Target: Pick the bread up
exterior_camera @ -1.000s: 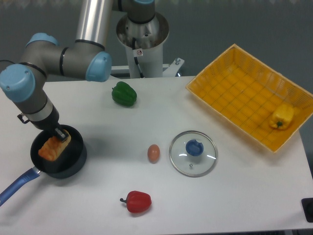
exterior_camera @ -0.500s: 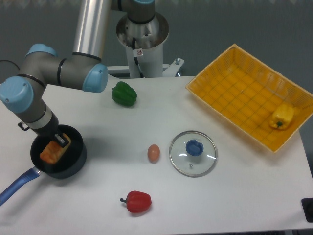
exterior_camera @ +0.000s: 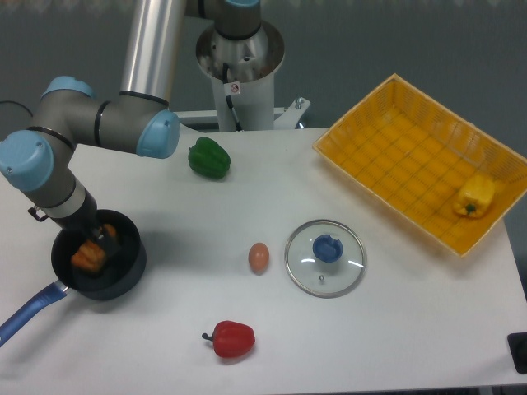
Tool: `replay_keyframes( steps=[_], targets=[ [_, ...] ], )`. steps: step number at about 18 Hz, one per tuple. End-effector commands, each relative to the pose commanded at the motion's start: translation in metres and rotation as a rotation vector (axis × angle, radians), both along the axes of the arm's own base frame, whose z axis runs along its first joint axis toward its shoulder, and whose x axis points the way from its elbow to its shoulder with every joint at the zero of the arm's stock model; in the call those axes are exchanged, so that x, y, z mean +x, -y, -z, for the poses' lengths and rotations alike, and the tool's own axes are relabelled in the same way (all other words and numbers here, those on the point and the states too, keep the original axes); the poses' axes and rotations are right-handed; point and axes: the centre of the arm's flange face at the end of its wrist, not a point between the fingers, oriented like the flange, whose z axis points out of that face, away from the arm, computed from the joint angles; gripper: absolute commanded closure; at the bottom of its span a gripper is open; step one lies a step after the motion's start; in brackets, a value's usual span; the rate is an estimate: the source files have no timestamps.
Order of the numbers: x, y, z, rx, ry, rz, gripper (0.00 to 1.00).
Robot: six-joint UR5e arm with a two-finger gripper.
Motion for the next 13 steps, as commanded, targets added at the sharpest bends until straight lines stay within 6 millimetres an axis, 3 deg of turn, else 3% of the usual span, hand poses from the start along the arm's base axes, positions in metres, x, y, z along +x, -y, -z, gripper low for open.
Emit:
replay_keyframes(
  steps=[4, 7, 10, 13],
  targets=[
    [-0.008, 0.003, -0.025, 0.03, -0.04, -0.01, 0.01],
    [-0.027, 0.01, -0.047, 0.062, -0.056, -0.038, 0.0],
    [-0.059, 0.021, -0.066, 0.08, -0.077, -0.089, 0.0],
    [-0.106, 0.04, -0.082, 0.092, -0.087, -0.159, 0.0]
  ],
)
